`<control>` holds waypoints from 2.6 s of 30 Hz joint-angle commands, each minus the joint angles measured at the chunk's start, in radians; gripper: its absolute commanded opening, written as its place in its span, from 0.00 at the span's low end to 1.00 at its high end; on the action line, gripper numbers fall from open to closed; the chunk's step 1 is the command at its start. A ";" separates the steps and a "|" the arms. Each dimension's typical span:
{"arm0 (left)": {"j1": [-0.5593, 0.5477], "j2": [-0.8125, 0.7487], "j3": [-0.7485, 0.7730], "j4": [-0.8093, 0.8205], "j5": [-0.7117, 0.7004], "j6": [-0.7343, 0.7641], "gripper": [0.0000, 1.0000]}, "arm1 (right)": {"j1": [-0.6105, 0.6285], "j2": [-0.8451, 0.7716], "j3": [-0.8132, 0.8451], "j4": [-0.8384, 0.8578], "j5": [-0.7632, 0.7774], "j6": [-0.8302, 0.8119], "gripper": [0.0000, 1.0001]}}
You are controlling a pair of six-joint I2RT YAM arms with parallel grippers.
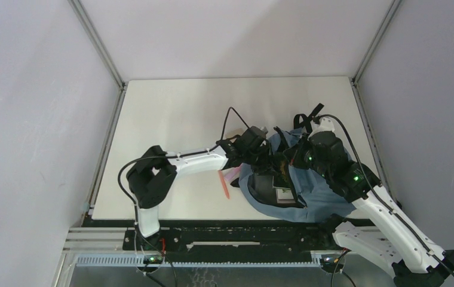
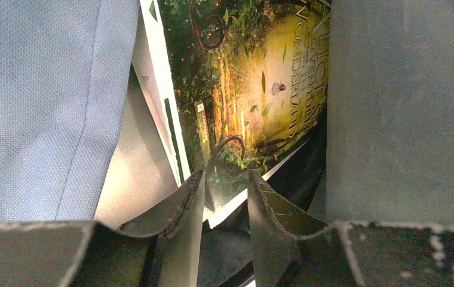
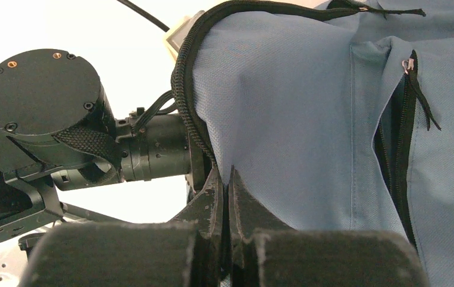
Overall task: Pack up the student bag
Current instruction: Place the book in the student bag.
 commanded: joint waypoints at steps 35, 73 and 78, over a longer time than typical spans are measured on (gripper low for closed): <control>-0.053 0.096 0.168 0.006 0.066 0.080 0.38 | -0.006 -0.004 0.007 0.052 -0.020 -0.003 0.00; 0.355 -0.394 -0.256 -0.257 -0.091 0.403 0.63 | 0.217 0.391 -0.073 0.150 -0.178 -0.074 0.22; 0.383 -0.392 -0.214 -0.333 -0.151 0.444 0.62 | 0.229 0.476 -0.073 0.129 -0.239 -0.119 0.48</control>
